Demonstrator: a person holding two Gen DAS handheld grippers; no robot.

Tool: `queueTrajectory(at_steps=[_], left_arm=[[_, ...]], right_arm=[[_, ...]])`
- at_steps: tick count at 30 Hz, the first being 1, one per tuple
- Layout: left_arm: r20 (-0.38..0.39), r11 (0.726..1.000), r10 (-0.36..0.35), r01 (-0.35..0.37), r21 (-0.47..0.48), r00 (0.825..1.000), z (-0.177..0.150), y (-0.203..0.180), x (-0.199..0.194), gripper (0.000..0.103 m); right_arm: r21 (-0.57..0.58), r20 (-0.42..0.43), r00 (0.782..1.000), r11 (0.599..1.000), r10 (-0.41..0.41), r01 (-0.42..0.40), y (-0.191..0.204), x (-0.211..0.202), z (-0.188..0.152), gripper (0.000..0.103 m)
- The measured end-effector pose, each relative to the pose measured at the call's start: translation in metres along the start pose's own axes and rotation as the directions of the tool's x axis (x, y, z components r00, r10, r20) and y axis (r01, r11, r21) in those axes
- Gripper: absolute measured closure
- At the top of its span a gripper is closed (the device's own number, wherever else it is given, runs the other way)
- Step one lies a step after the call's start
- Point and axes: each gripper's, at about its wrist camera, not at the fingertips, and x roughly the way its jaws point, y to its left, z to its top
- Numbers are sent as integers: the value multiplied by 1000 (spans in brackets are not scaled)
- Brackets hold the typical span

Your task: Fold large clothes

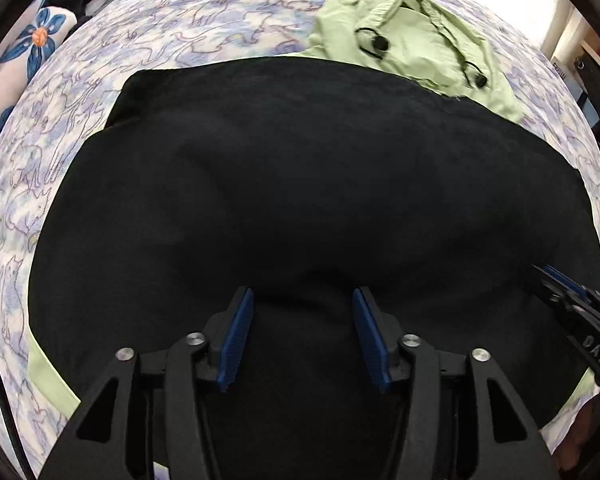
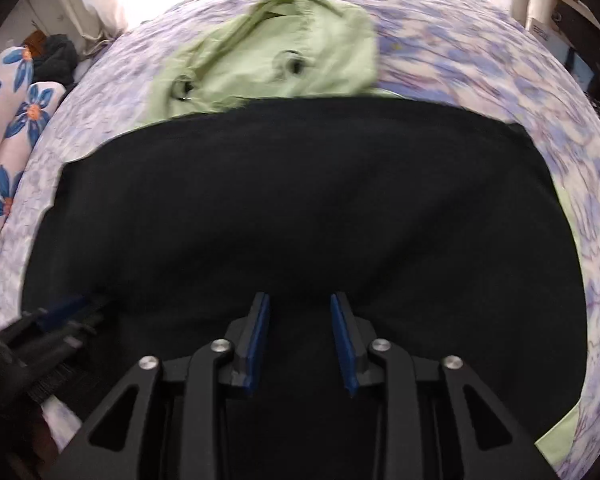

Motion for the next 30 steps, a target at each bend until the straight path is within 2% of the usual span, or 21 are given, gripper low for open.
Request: queueTrajectory(at_steps=[1,2,3,4,5,8,11,15,18,20,24,27,29,30], left_arm=[[4,1000,2,-2,0,1000,3,6,0,47],[7,1000,20,-20,0,1000,5,12,0,47],[5,998,60,-60,-3,998,9,22,1,46],[1,998,66,-66,-14,998,11,30,0,46],[-6,997,66,-66,-32,998,12,38,0,46],[-41,991,83,-87,-100,996,12,65,-3,46],[-40,988,61,-66,-143,997,-2,78,-19,46],[-29,994,34,-37,-101,999,-29,67,-36,46],[-54,997,-2,-2,-72,999,-54,49,-37,46],[-70,998,11,-14,-53,997,-67,41,-32,46],[-73,999,38,-40,-32,997,-83,38,-24,46],[-73,998,56,-59,-37,996,-83,46,-20,46],[-72,996,69,-72,-46,995,-73,57,-14,46],[-73,995,80,-84,-50,994,-74,59,-14,46]], right_arm=[[8,9,1000,1000,-7,7,-12,-2,-1,88],[14,14,999,999,-43,43,-22,-4,-3,87],[21,14,993,992,-121,121,-35,-7,-5,85],[46,10,975,975,-220,220,-56,-11,-10,84],[79,-2,966,963,-260,259,-74,-13,-14,84],[213,-31,975,952,-219,221,-126,-27,-26,85],[228,-27,983,956,-181,183,-130,-45,-32,85],[194,-3,1000,981,-28,28,-88,-63,-47,84],[120,-10,997,990,71,-70,-37,-66,-63,84],[75,-33,994,992,108,-105,-14,-60,-71,84],[33,-96,991,996,90,-87,4,-41,-91,85],[55,-107,994,998,23,-17,-21,-34,-102,88],[91,-87,996,996,16,-8,-45,-41,-110,101],[107,-93,995,994,-24,34,-60,-44,-111,101]])
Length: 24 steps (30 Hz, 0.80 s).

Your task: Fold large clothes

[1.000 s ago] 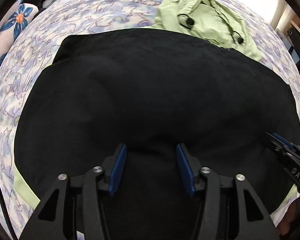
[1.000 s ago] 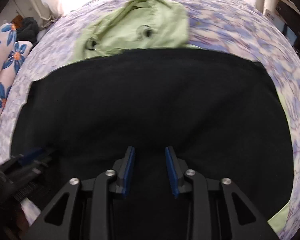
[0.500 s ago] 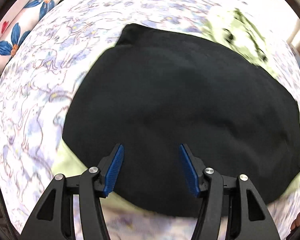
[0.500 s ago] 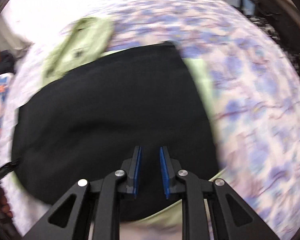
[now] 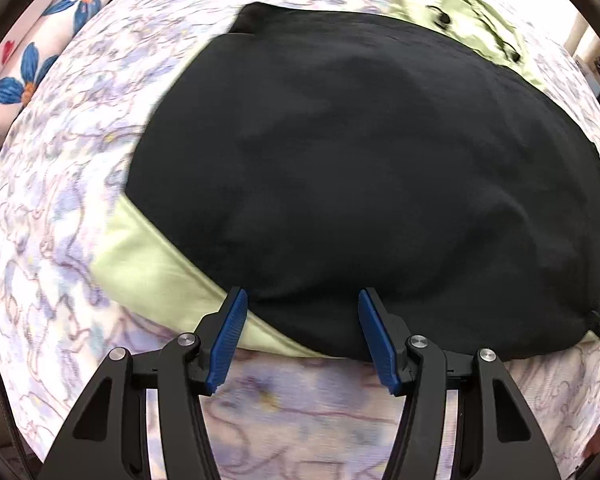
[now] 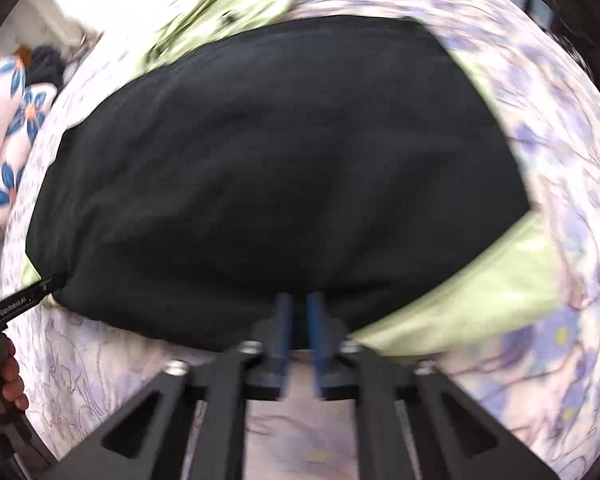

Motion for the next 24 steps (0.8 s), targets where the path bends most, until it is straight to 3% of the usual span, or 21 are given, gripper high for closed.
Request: queueTrajectory(at_steps=[2,4,7,11,17,24], left_arm=[[-4,999,28,-28,-38,1000,2,17,4,41],[-11,997,26,-27,-70,1000,3,26,7,41],[-16,996,23,-24,-83,1000,4,31,9,40],[-17,996,45,-46,-77,999,3,27,9,40],[-36,995,40,-43,-95,999,0,17,4,40],[-49,994,24,-29,-105,999,5,29,0,40]], right_arm=[[26,-7,994,993,-112,112,-24,-2,1,100],[81,-18,990,986,-143,144,-49,-4,2,100],[132,-28,993,985,-112,115,-66,-7,3,100],[71,-33,985,983,-167,169,-54,-6,3,96],[126,-46,989,982,-137,142,-34,2,1,96],[131,-71,990,983,-123,132,-42,-2,6,96]])
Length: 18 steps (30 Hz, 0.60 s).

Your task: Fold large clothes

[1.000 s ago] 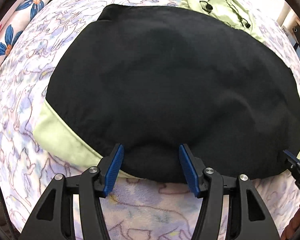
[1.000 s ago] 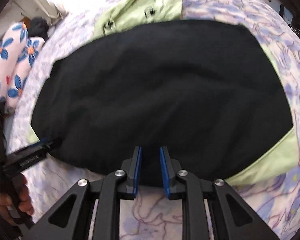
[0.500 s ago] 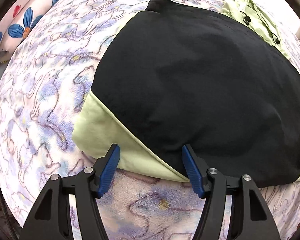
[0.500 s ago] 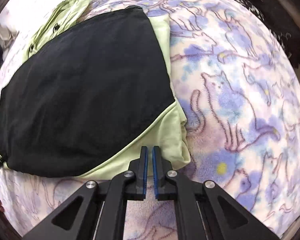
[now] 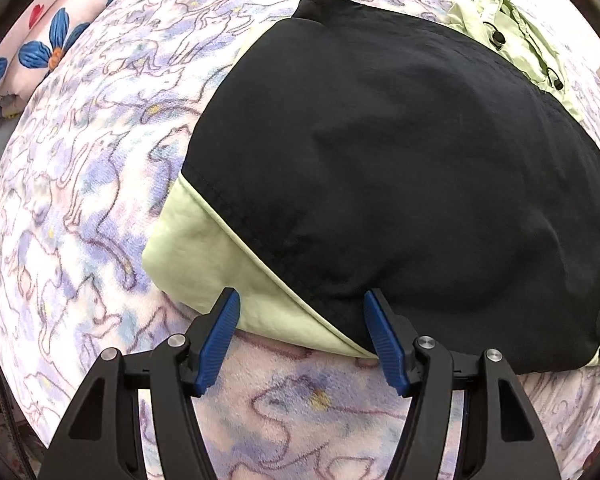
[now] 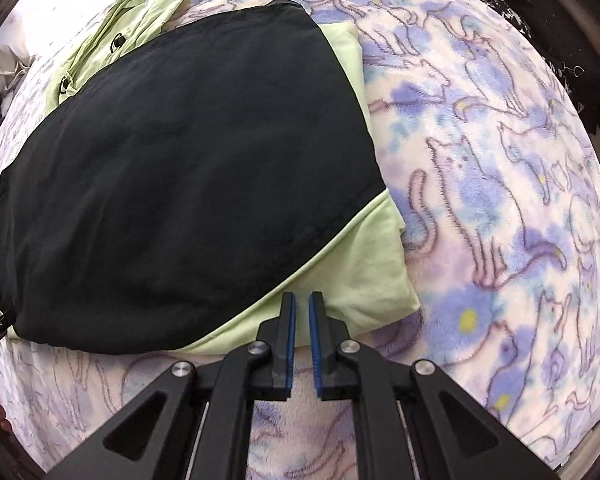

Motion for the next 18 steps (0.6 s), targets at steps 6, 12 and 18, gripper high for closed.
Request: queueTrajectory(at_steps=[6,12,18], left_arm=[[-9,999,-17,17,33,1000,4,-9,-17,40],[-14,996,-23,24,86,1000,25,-19,-35,40],[-56,989,-10,18,149,998,59,-35,-47,40]], right_arm=[[13,-6,999,999,34,-34,-9,-15,14,96],[-13,4,999,999,48,-48,-6,-32,44,96],[-70,-26,999,997,38,-39,4,-38,90,96]])
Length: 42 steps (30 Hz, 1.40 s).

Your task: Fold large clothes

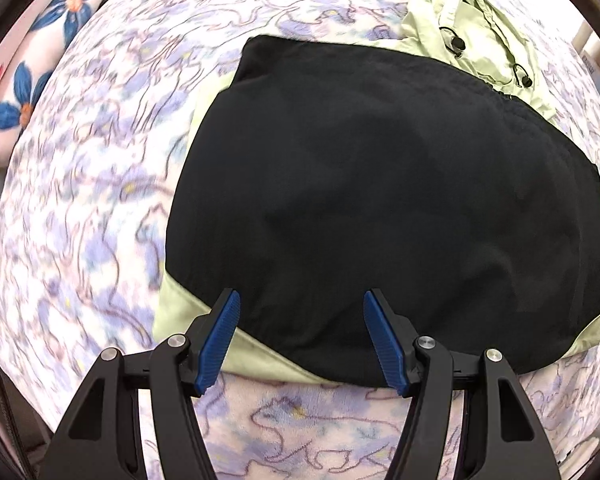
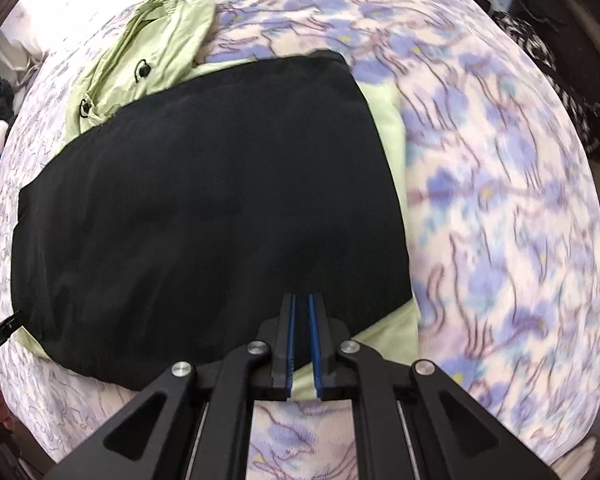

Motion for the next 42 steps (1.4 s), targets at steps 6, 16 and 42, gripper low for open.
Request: queueTrajectory(at_steps=[6,16,42], left_arm=[[5,998,-17,16,63,1000,51,-15,-13,40],[88,984,-128,115,135,988,202,-53,-24,40],[15,965,-196,190,179,981,363,-143,105,75]], right_arm=[[-94,-41,999,995,-27,23,19,-2,45,96],[-103,46,998,994,51,-46,39,-5,144,96],[-36,239,905,935,351,-353,86,59,266,73]])
